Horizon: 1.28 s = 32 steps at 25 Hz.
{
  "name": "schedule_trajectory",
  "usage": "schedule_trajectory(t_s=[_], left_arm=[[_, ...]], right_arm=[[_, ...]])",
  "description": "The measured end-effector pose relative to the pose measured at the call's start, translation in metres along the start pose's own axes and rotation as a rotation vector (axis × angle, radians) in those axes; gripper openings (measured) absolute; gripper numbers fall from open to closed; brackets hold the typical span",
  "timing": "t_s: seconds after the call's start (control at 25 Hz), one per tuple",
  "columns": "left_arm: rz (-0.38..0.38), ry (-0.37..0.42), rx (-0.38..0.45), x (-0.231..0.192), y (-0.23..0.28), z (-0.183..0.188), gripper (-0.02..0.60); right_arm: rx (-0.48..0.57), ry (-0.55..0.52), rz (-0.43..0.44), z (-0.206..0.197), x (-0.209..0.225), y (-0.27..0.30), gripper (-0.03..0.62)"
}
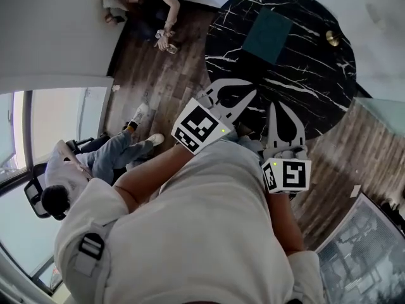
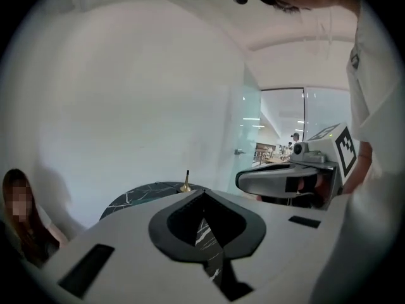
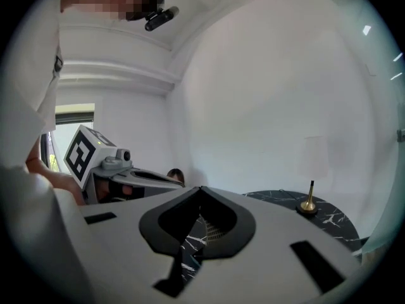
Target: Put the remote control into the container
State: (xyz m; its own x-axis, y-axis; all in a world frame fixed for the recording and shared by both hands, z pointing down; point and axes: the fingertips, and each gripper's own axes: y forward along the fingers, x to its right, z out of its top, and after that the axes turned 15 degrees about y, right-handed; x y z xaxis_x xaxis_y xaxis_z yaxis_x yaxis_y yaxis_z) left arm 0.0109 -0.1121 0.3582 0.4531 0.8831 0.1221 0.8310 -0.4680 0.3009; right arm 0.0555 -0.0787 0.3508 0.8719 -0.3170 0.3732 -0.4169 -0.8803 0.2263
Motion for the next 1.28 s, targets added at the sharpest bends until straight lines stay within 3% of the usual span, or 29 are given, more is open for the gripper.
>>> schedule_trajectory(t_s=[0.2,0.44,1.28], left_arm=[[0.020,0.003,0.094,0.004,-0.017,0.031,0.006],[0.045,-0.005,0.150,0.014,-0.032,0.050,0.006],[0.046,-0.021,0.161,0.014,-0.033,0.049,0.006]], right_arm=[[0.040,-0.025,0.040,0.029,-0.021,-0.007,0.009],[0.043,-0.047,0.095,0.032,-0.042,-0.003,0.011],[0.042,-0.065,0.090,0.034,-0.043,-0.004,0.009]])
